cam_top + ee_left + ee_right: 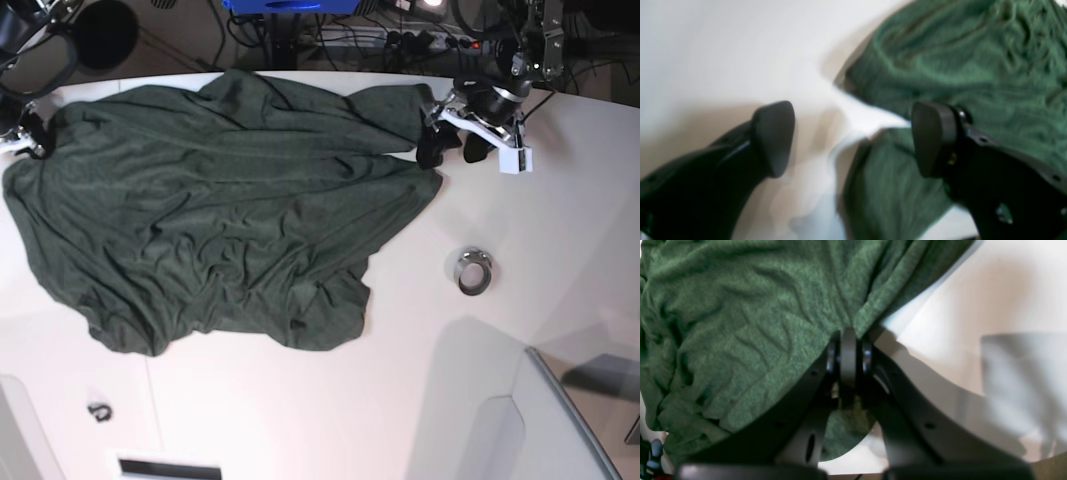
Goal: Layout the t-shirt on the table in an organized manner, then fold the t-shirt properly
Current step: 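Release the shirt with the left gripper and regrasp its shoulder edge, then grasp the shirt hem corner with the left gripper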
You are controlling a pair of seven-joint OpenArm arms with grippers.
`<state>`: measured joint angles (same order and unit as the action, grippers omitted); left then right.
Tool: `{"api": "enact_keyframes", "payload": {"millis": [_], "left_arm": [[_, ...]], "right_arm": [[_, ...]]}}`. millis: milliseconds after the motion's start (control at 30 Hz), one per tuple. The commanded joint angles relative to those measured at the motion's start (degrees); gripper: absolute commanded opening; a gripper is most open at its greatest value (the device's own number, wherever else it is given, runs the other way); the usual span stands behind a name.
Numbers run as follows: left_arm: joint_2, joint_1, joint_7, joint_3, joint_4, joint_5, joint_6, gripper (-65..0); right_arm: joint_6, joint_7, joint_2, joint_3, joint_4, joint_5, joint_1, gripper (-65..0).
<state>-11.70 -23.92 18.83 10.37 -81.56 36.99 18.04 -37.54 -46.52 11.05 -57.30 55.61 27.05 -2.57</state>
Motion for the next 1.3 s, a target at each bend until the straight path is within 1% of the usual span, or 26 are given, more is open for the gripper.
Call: {"api": "enact_keyframes", "payload": {"millis": [0,133,267,333,367,400,433,467,567,633,700,733,833,900,933,1067,1267], "left_arm": [[0.3,0.8,-0.8,0.0,0.3,0.6,0.4,-13.0],[2.1,4.7,-0.8,-0.4,6.1,0.5,0.4,-13.0],[2.2,8.4,-0.8,-6.3,11.8,0.4,0.4,-13.2],[2.2,9.4,-0.8,-8.7,12.9,0.5,0.4,-13.5],[2.2,9.5,-0.8,-9.6,12.9,0.6,0.3,-14.6],[2.2,9.5,-0.8,-9.9,12.7,0.7,0.3,-18.6],[2.2,9.4,-0.8,-10.0,12.4,0.9,0.2,-25.3],[2.2,9.4,-0.8,-9.9,12.2,0.9,0.1,-33.7],[1.9,7.9,-0.8,-8.5,9.8,0.9,-0.1,-64.2],[1.9,7.0,-0.1,-5.1,6.5,0.9,-0.1,-65.0],[1.9,6.7,4.2,-1.9,1.5,0.9,-0.3,-65.0],[2.0,6.8,7.3,-0.5,-0.9,0.9,-1.3,-65.0],[2.1,10.3,17.4,1.8,-7.5,0.9,-6.8,-65.0],[2.1,13.7,21.5,1.5,-8.9,0.8,-10.0,-65.0],[2.3,15.6,23.3,1.5,-8.7,0.7,-10.7,-65.0],[3.4,21.8,27.7,0.9,-2.9,0.4,-10.9,-65.0],[3.7,26.7,27.6,-4.4,9.3,0.4,-10.9,-65.0]], "right_arm": [[0.3,-1.3,0.6,0.1,0.3,-1.2,0.0,-64.4],[0.3,-1.3,0.6,0.1,0.3,-1.2,-0.1,-64.4],[0.3,-1.3,0.6,0.2,0.3,-1.2,-0.1,-64.4],[0.3,-1.3,0.6,0.2,0.3,-1.2,-0.1,-64.4],[0.3,-1.3,0.6,0.2,0.3,-1.2,-0.1,-64.4],[0.3,-1.3,0.6,0.2,0.3,-1.2,-0.1,-64.4],[0.3,-1.3,0.6,0.2,0.3,-1.2,-0.1,-64.4],[0.3,-1.3,0.6,0.2,0.3,-1.2,-0.1,-64.4],[0.3,-1.3,0.7,0.2,0.3,-1.2,-0.2,-64.4],[0.3,-1.3,1.2,0.2,0.3,-1.2,-0.2,-64.4],[0.3,-1.3,1.2,0.2,0.3,-1.2,-0.2,-64.4],[0.3,-1.3,1.3,0.2,0.3,-1.2,-0.2,-64.4],[0.3,-1.3,1.3,0.2,0.3,-1.3,-0.2,-64.4],[0.3,-1.3,1.3,0.2,0.3,-1.3,-0.2,-64.5],[0.3,-1.7,1.3,0.2,0.3,-1.3,-0.2,-64.5],[0.3,-4.2,1.4,0.2,0.6,-1.3,0.2,-64.5],[0.6,-4.5,1.4,0.3,0.7,-1.3,0.3,-64.5]]}}
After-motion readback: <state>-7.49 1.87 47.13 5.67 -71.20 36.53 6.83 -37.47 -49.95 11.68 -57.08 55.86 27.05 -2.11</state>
